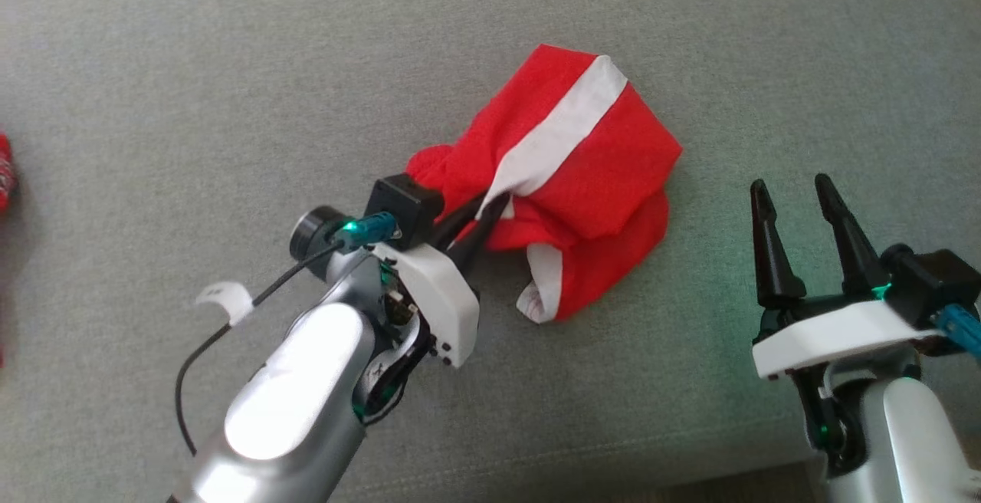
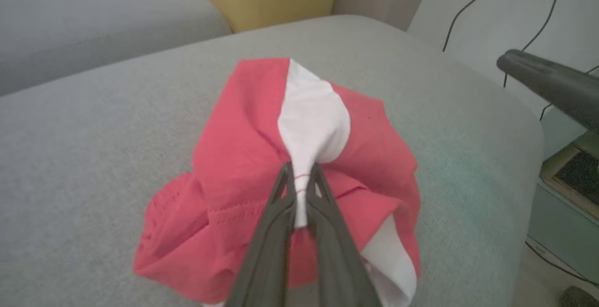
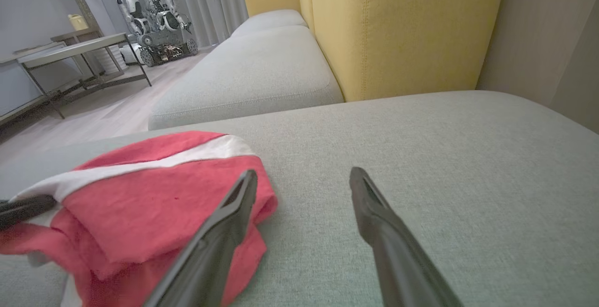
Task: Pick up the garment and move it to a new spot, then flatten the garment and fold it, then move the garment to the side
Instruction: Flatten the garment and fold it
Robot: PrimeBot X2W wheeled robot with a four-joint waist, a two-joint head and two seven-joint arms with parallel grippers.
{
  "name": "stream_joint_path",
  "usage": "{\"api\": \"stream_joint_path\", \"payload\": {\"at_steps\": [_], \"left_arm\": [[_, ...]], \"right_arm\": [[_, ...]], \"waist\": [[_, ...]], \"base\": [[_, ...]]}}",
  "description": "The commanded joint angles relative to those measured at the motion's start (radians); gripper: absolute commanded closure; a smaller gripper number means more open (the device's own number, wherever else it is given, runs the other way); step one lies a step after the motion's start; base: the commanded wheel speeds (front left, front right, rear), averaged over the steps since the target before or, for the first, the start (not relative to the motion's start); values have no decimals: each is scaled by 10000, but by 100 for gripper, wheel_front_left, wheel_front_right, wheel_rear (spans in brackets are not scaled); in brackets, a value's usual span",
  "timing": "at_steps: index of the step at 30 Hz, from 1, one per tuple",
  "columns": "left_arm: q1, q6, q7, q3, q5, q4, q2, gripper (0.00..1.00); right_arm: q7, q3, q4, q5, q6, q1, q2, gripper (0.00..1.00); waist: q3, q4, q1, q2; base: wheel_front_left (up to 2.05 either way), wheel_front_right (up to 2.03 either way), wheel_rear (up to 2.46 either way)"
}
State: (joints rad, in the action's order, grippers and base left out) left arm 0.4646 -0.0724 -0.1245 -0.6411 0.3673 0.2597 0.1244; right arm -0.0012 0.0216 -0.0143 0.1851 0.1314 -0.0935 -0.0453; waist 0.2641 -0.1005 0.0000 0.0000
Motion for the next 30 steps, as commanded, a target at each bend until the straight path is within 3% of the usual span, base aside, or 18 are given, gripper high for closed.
{"api": "stream_joint_path", "payload": {"at_steps": [1,6,16,22,30], "left_arm": [[577,96,196,363,-84,-578,187,100],[399,373,573,621,-264,-1723,595,100],[-1652,1137,333,1348,-315,-3810,2291,100],[-3241,1686,540,1997,114,-3515,2914,100],[-4023,2075,999,2673,393,-2543,3358,100]], "right_arm": [[-82,186,266,52,-7,-284,-49,0],[-71,132,209,100,-7,-225,-49,0],[-3,24,200,237,-7,-1,-49,0],[34,-38,255,272,-7,54,-49,0],[182,-80,356,186,-7,56,-49,0]], "waist": [[-59,70,0,0],[-268,245,0,0],[-583,528,0,0],[-602,720,0,0],[-568,917,0,0]], "base": [[0,0,0],[0,0,0],[0,0,0],[0,0,0],[0,0,0]]}}
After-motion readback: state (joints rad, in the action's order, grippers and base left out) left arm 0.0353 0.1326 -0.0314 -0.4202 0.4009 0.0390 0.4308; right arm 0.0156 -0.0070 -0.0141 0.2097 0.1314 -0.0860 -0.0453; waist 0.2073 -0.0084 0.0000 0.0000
